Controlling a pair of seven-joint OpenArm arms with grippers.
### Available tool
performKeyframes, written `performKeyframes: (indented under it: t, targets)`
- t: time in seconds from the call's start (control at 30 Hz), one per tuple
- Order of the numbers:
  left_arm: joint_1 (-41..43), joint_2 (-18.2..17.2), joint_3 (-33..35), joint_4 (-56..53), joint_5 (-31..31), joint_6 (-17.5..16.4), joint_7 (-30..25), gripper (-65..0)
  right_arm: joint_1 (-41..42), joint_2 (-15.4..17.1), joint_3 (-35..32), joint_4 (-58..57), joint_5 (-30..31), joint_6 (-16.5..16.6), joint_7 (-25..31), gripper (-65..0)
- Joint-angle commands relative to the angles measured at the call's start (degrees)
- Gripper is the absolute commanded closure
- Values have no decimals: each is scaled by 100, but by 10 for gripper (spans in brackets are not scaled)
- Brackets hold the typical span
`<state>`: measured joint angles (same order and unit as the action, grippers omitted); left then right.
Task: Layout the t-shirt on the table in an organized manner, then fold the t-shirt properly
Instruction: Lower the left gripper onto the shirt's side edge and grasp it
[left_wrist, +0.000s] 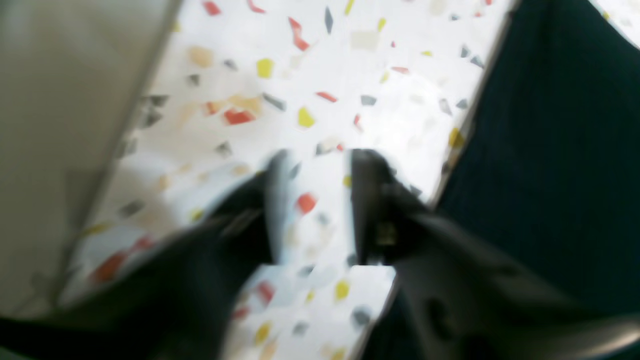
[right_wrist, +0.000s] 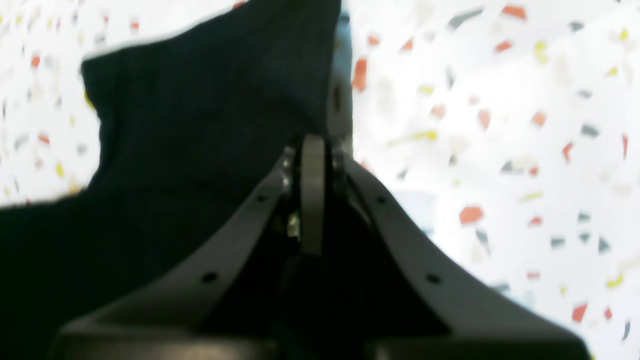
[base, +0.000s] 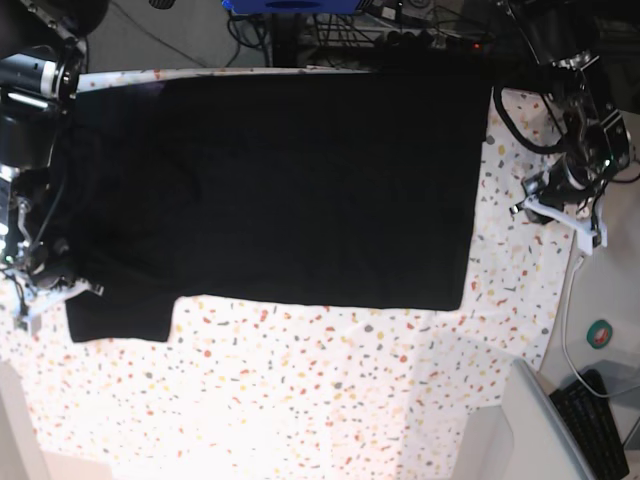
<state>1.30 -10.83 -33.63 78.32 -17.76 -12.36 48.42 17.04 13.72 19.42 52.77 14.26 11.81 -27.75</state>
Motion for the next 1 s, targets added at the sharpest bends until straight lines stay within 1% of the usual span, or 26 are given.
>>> performKeyframes:
  t: [0.0,0.03,0.1,0.2,0.27,0.37,0.5,0.67,0.73,0.83,0.87,0.9,0.93,0.97]
  targets:
    - [-354,-117,70,-127,-31,-8,-126,-295,112,101,23,213,11,19,89,0]
    - [-627,-126,158,-408,-13,-8,-135,-326,103,101,23,248,11,19,54,0]
    - [-1119,-135,308,-1050,40,-8,-161,-357,103,101,23,265,11,27,-60,0]
    - [-1796,-143,624,-2061,40,-26,-170,-359,103,101,23,283,11,27,-166,0]
    - [-2016,-135,888,-2395,40,-26,-170,-359,103,110,23,283,11,27,-175,0]
    - [-2069,-108,1248,-2545,4,-26,-196,-359,103,127,23,283,2,27,-175,0]
    - [-2025,-99,1521,-2571,-4,-8,-548,-359,103,136,23,283,2,27,-175,0]
    - [-1884,-99,1565,-2650,-4,1,-574,-349,103,145,23,283,2,27,-166,0]
    - [-1849,-99,1574,-2756,-4,-17,-592,-295,103,145,23,283,2,36,-157,0]
    - [-1787,-99,1539,-2931,-13,-26,-592,-150,103,127,23,283,2,36,-148,0]
    - [-1752,-99,1530,-2931,-13,-26,-601,-95,103,119,23,283,2,36,-148,0]
    - [-1717,-99,1530,-2896,-13,-26,-601,-28,103,119,23,283,2,36,-148,0]
    - [-1717,-99,1530,-2843,-13,-34,-583,0,103,119,23,283,2,36,-148,0]
    - [-1664,-108,1530,-2808,-22,-34,-574,0,103,119,23,283,2,36,-148,0]
